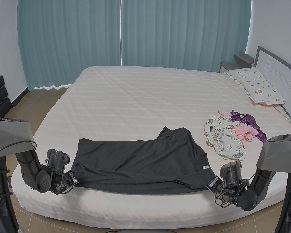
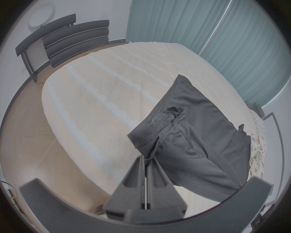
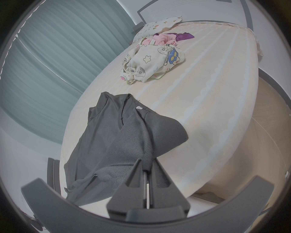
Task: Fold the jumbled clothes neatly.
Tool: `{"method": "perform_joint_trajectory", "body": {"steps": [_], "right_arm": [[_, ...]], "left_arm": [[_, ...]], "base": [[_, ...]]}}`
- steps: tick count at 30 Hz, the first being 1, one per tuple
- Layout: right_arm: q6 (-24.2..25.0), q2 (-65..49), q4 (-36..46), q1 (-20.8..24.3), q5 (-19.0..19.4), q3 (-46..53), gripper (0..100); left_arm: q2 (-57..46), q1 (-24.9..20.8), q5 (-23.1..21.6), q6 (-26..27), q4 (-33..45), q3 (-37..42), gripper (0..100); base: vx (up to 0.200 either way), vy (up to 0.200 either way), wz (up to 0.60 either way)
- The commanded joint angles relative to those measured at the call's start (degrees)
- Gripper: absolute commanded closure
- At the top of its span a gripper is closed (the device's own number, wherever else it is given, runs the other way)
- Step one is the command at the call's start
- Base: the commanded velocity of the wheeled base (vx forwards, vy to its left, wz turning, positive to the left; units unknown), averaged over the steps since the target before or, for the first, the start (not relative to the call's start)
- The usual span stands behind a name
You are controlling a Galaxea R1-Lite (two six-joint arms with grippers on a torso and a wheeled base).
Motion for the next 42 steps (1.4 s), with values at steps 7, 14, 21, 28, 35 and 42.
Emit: {"method": "perform_joint_trajectory", "body": {"steps": [7, 14, 21, 28, 35, 42], "right_arm": [[-2.0, -0.3, 0.0, 0.5, 0.0, 3.0, 100], [-2.4, -0.1, 0.0, 1.4, 0.2, 3.9, 100], [-2.4, 0.2, 0.0, 1.8, 1.2, 4.1, 100], [-2.4, -1.9, 0.0, 2.8, 1.8, 5.4, 0], [-4.2, -10.2, 0.0, 1.1, 1.9, 8.2, 0], [-8.3, -10.5, -0.2, -1.5, 5.7, 7.9, 0]], "left_arm": [[0.0, 0.1, -0.1, 3.7, 0.6, 3.2, 100], [0.6, 0.1, -0.1, 5.6, 3.5, 3.3, 100], [2.0, 0.1, -1.8, 5.4, 2.9, 2.9, 0], [-0.7, 0.9, -2.4, 5.7, 3.5, 3.5, 0], [-6.4, 6.5, -4.6, 5.9, 4.7, -1.5, 0], [-5.8, 7.0, -18.4, 7.4, 11.2, -10.5, 0]], "base": [[0.0, 0.0, 0.0], [0.0, 0.0, 0.0], [0.0, 0.0, 0.0], [0.0, 0.0, 0.0], [0.0, 0.0, 0.0], [0.0, 0.0, 0.0]]}}
